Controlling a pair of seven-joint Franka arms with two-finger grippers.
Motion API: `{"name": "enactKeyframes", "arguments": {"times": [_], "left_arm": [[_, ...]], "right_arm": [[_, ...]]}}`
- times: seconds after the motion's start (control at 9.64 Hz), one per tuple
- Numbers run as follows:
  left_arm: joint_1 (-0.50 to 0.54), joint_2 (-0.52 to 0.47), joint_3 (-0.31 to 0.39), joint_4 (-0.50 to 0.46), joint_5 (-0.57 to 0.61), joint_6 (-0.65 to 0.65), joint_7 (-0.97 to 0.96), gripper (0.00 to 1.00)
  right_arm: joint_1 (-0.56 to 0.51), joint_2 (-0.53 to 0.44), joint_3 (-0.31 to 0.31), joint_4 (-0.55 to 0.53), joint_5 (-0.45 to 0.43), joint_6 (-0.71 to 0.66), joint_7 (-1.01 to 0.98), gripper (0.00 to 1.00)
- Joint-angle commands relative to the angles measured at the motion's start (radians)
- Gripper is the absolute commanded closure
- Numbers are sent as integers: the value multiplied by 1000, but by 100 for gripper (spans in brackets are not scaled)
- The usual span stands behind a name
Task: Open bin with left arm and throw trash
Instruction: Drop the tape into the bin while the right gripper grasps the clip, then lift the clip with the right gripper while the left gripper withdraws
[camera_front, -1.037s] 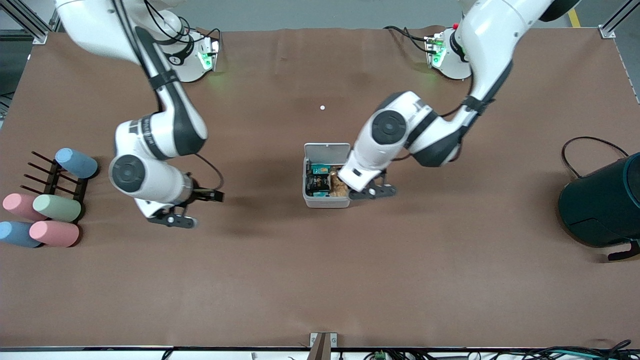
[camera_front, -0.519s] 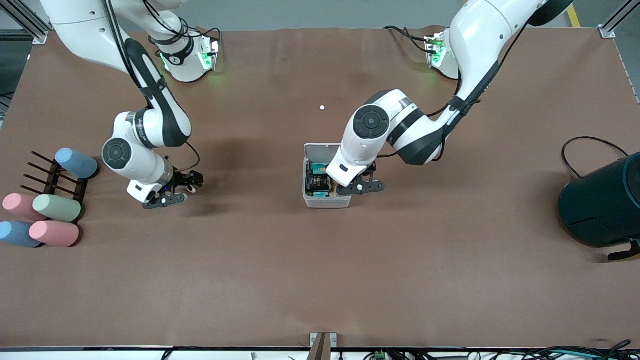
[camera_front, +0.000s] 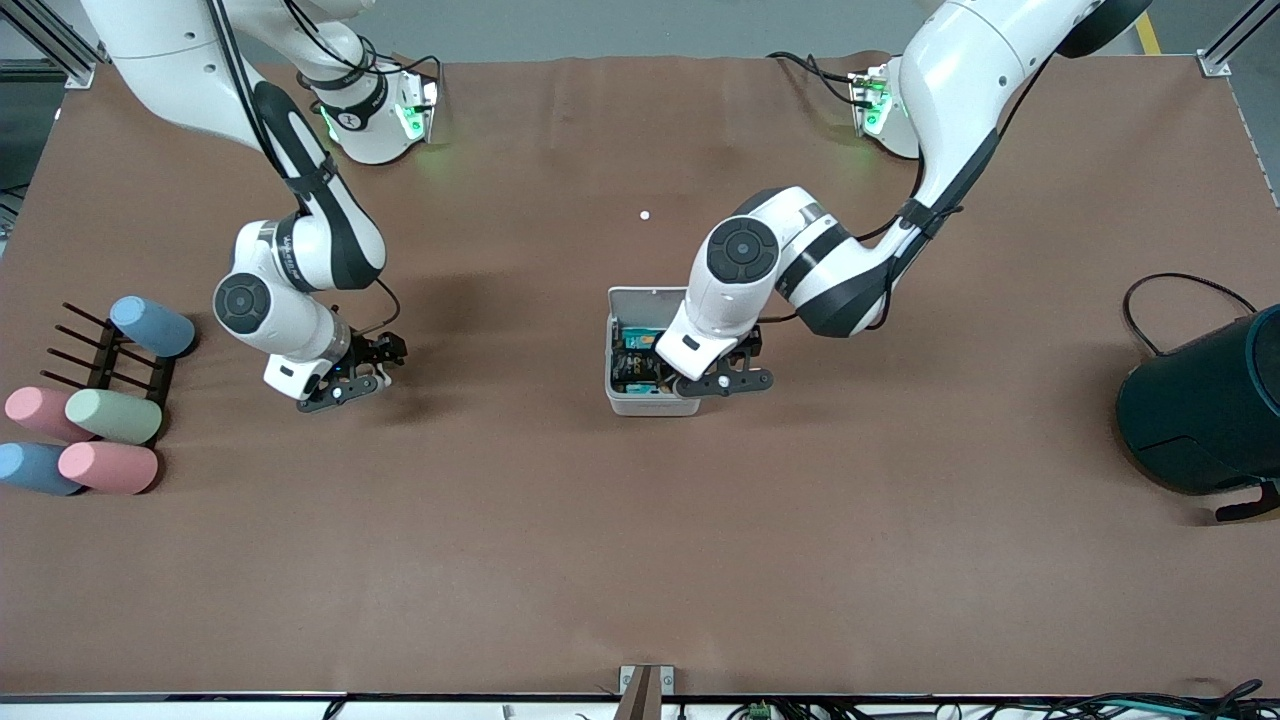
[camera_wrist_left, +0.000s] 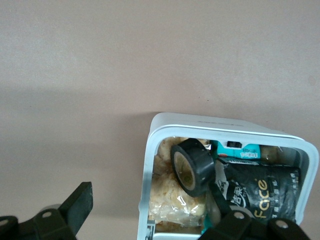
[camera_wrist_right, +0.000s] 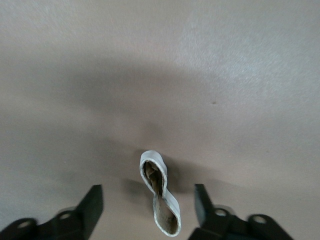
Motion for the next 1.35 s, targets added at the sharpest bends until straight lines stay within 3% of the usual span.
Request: {"name": "enactKeyframes", "arguments": {"times": [0.0, 0.1, 0.21, 0.41, 0.73, 0.83, 1.14, 1.24], "left_arm": [[42, -38, -1, 20, 22, -32, 1, 0], [97, -84, -7, 24, 17, -81, 0, 0], [173, -124, -21, 42, 3, -125, 30, 0], [336, -141, -106, 113, -46, -268, 215, 0], [575, -172, -252, 184, -60, -421, 415, 0], [558, -271, -186, 182, -113, -454, 497, 0], [307, -478, 307, 184, -334, -592, 809, 0], [256, -532, 397, 159, -359, -636, 863, 0]], "right_arm": [[-10, 7, 11, -22, -6, 23, -8, 65], [-10, 7, 11, -19, -5, 17, -4, 85], [-16, 4, 13, -10, -5, 4, 5, 95], [-9, -39, 19, 78, 9, -137, 113, 99], [82, -39, 83, 475, 65, -533, 541, 99], [147, -21, 83, 598, 98, -560, 680, 99], [334, 163, 83, 871, 112, -505, 1101, 98], [388, 246, 82, 940, 106, -438, 1269, 98]]}}
